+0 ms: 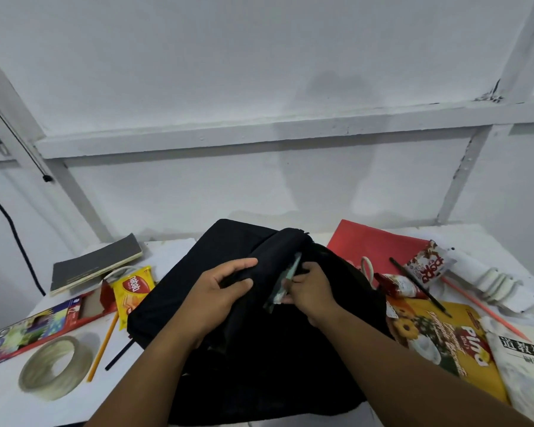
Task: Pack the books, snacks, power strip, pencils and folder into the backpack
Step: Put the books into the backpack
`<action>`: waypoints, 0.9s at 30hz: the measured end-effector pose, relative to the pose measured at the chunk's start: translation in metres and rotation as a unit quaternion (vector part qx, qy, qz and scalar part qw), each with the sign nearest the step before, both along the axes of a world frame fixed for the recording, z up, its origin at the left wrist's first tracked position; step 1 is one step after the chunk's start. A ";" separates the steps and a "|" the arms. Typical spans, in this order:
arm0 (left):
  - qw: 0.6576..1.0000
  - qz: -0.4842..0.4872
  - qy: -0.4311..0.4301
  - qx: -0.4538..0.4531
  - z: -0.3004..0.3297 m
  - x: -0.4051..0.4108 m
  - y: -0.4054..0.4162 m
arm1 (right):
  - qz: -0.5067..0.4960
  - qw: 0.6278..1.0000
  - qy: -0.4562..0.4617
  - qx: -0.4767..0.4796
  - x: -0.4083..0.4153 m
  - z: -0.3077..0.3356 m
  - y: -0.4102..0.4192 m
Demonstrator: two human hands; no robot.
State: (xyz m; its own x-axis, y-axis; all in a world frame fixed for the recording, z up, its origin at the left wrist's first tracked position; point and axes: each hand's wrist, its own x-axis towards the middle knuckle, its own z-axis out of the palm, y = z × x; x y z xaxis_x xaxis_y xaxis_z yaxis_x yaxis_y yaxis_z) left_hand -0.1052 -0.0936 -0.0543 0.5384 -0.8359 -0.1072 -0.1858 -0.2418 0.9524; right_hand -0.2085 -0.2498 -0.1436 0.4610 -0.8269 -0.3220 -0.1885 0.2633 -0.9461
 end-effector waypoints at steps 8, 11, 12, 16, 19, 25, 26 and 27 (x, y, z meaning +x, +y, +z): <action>0.999 -0.011 0.024 -0.018 -0.013 0.002 0.003 | 0.135 0.990 0.028 -0.037 -0.016 -0.004 0.008; 0.999 -0.017 0.029 -0.022 -0.019 0.003 0.002 | 0.138 0.989 0.034 -0.042 -0.019 -0.008 0.010; 0.999 -0.021 0.027 -0.024 -0.022 0.004 0.002 | 0.140 0.989 0.029 -0.041 -0.019 -0.009 0.014; 0.998 -0.044 0.009 -0.036 -0.027 0.005 0.001 | 0.149 0.988 0.018 -0.025 -0.017 -0.006 0.029; 0.997 -0.072 -0.012 -0.031 -0.034 0.008 0.001 | 0.091 0.992 0.040 -0.076 -0.026 -0.003 0.031; 0.980 -0.132 -0.150 0.001 -0.067 -0.014 -0.006 | -0.038 0.969 0.092 -0.225 -0.089 0.011 0.054; 0.977 -0.139 -0.162 0.001 -0.074 -0.023 -0.007 | -0.056 0.958 0.105 -0.260 -0.102 0.011 0.061; 0.972 -0.152 -0.180 -0.001 -0.081 -0.037 -0.010 | -0.080 0.948 0.116 -0.286 -0.118 0.010 0.067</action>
